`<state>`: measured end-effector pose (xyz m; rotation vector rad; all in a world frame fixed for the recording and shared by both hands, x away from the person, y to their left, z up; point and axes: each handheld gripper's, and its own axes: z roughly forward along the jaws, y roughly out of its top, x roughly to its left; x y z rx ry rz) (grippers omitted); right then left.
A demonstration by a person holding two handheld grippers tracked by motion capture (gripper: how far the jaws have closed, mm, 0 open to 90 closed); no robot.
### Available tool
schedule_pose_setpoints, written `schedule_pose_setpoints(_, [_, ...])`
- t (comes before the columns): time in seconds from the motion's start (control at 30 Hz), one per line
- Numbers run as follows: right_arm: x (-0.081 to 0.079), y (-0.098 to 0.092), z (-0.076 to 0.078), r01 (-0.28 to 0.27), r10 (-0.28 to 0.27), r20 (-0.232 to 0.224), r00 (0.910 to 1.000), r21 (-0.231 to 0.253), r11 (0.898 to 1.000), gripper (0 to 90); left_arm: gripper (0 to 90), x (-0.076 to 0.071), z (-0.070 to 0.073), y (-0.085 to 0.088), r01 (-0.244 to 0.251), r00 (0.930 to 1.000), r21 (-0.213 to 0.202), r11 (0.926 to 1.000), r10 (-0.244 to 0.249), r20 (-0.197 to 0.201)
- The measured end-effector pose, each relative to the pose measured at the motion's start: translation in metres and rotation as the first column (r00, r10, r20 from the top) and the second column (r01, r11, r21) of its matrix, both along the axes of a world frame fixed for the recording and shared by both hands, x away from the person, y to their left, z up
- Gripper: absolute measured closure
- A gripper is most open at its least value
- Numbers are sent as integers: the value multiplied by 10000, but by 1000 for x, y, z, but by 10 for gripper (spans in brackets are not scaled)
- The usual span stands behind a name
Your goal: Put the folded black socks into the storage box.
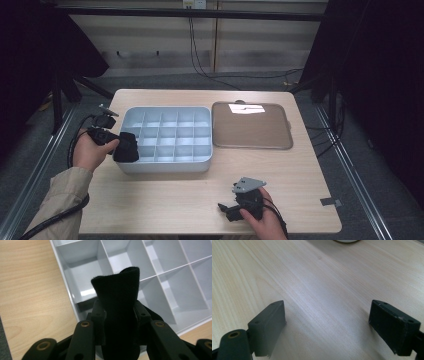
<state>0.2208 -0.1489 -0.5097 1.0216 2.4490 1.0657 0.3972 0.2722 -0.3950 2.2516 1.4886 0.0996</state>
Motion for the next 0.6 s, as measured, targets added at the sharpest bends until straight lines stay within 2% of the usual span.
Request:
schedule_pose_setpoints(0.2, [0, 0, 0, -1, 1, -1, 10000, 1, 10000, 135, 683, 0, -2, -2, 0, 10000, 163, 9999, 0, 35])
schedule_pose_setpoints(0.43, [0, 0, 0, -9, 9, 10, 10000, 2, 10000, 134, 682, 1, -5, -4, 135, 9999, 592, 9982, -138, 51])
schedule_pose_setpoints(0.47, [0, 0, 0, -12, 12, 11, 10000, 9, 10000, 135, 682, 1, -6, -6, 27, 10000, 596, 9982, -32, 88])
schedule_pose_setpoints(0.6, [0, 0, 0, -18, 18, 13, 10000, 7, 10000, 134, 682, 1, -9, -8, 196, 9998, 883, 9959, -198, 20])
